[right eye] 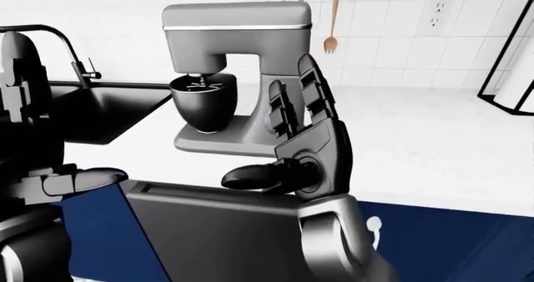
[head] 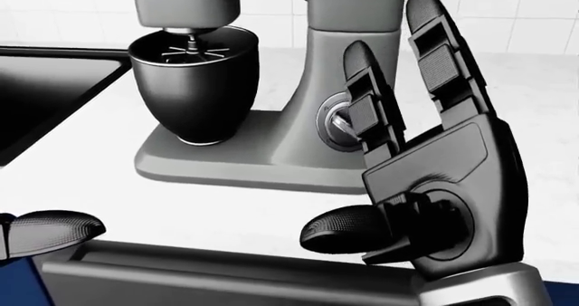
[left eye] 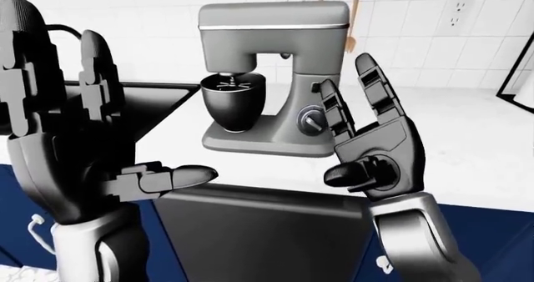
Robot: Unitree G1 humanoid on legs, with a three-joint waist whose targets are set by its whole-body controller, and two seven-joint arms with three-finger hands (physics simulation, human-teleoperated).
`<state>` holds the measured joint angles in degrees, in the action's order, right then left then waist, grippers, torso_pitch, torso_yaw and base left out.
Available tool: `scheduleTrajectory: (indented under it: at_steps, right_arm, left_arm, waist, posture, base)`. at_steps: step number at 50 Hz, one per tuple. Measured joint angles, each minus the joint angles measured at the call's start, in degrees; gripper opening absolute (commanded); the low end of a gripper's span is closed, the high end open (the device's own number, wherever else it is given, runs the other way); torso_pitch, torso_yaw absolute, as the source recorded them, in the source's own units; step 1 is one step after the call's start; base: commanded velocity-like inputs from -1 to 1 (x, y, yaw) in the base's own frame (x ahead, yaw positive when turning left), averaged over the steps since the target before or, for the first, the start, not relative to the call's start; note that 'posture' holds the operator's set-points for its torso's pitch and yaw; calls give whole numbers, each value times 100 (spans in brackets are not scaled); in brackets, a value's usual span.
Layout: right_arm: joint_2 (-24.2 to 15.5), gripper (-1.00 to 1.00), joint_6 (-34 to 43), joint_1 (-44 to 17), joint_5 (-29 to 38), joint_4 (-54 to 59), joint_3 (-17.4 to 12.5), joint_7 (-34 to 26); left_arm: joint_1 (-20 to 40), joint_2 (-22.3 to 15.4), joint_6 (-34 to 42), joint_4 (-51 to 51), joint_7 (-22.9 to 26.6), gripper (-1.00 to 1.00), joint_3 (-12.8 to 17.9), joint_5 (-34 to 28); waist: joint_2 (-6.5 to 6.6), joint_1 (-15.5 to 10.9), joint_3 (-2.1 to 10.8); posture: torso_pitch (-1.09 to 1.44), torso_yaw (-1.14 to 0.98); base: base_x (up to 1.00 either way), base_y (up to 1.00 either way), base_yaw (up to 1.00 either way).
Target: Open the stand mixer head.
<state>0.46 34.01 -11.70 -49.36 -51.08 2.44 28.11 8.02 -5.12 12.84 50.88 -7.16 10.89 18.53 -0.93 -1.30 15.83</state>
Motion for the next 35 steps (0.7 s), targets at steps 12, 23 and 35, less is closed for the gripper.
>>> scheduleTrajectory:
  at_steps: [12,23,35]
  right_arm:
    - [13,100,-43,-14,101,101,-25,-120]
    - [63,100,-156,6,308,352,17,-358]
    - [108,100,-301,63,536,621,56,-594]
  left_arm:
    - [6,-5,-4,0,7,100,7,3]
    - [-20,9,-15,-2,12,100,-6,-14]
    - [-5,-2,-22,-15,12,100,13,-8]
  waist:
    - [8,14,5]
    - [15,25,3]
    - [14,24,5]
  posture:
    - [-35,0]
    - [-35,0]
    - [-35,0]
  base:
    - [0,0,0]
    - [0,0,0]
    - [0,0,0]
